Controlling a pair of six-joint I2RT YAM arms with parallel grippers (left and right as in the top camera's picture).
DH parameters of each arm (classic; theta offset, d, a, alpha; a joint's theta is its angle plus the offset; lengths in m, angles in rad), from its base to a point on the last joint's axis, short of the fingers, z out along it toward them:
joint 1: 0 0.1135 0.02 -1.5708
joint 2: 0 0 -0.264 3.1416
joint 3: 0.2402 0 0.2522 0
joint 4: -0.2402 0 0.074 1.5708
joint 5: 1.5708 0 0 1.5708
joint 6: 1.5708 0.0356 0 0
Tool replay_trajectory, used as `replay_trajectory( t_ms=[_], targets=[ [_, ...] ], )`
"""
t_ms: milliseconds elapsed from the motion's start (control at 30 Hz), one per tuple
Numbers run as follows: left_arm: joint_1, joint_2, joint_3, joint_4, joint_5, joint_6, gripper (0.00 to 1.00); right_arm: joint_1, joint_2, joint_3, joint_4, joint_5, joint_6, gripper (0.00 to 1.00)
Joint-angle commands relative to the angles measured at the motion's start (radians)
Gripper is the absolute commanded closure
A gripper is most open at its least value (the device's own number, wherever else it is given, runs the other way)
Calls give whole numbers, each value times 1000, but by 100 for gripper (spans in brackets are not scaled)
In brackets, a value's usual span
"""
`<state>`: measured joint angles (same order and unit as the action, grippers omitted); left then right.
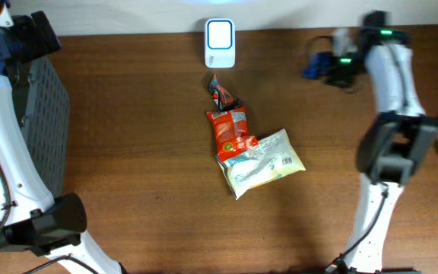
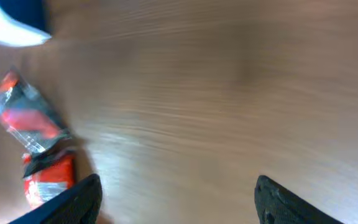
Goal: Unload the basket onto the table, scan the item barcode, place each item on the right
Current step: 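Move the right gripper to the red snack bag and grasp it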
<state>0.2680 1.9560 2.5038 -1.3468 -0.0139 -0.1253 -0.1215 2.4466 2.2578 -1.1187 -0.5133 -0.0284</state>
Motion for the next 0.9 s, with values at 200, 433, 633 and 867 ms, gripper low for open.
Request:
replay_trajectory(
  t_ms=[200, 433, 633, 867],
  targets=[
    [3, -8, 1, -1, 3, -9, 1, 386, -3, -26, 275, 242, -42, 28],
    [3, -8, 1, -1, 3, -9, 1, 515, -3, -48, 342, 400, -43, 31],
    [3, -8, 1, -1, 3, -9, 1, 520, -2, -121, 353, 383, -34, 43],
    [3, -8, 1, -1, 3, -9, 1, 521, -2, -172, 410, 300, -15, 54]
  ],
)
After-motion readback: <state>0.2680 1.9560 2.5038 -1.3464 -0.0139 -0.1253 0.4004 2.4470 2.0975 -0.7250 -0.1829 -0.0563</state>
